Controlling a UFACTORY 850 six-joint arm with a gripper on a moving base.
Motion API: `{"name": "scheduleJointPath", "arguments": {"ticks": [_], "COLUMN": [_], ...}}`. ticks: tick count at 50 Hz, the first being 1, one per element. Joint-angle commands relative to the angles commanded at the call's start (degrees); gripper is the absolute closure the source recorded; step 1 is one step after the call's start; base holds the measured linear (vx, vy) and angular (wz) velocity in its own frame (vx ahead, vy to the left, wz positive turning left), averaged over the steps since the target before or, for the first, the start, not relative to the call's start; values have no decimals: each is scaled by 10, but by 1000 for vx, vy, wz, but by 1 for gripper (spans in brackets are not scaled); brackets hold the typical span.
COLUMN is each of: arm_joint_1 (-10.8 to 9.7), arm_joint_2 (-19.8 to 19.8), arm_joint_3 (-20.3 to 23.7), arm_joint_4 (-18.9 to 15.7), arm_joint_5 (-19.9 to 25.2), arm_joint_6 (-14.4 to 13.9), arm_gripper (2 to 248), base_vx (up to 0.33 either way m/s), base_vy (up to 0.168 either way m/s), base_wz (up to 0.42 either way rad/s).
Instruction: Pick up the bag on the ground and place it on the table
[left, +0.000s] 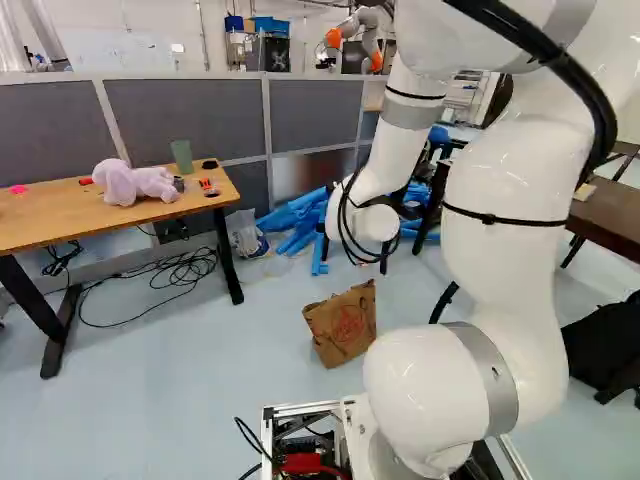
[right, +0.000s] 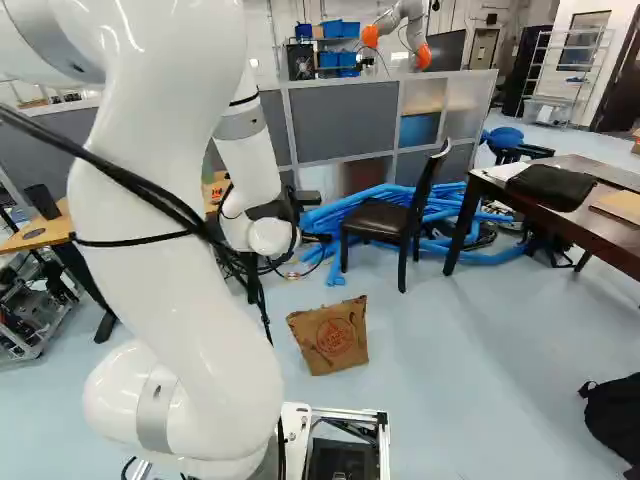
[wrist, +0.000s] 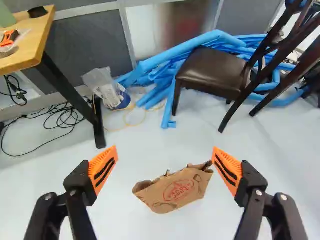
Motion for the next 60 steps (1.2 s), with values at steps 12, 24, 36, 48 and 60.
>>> {"name": "scheduleJointPath", "arguments": {"ticks": [12,24,36,48,60], "arm_joint_1": [0,0,0,0,0], "arm_joint_2": [-25,-51,-76,-103,-135], "arm_joint_3": [-9,-19,-30,-43,-63], "arm_joint_4": [3,12,14,14,14], "arm_joint_5": [-10,-12,-13,-13,-13], "arm_joint_6": [0,0,0,0,0], "arm_gripper": [3,3,3,3,3], "base_vx": [0,0,0,0,0], "base_vy": [0,0,0,0,0], "base_wz": [0,0,0,0,0]}}
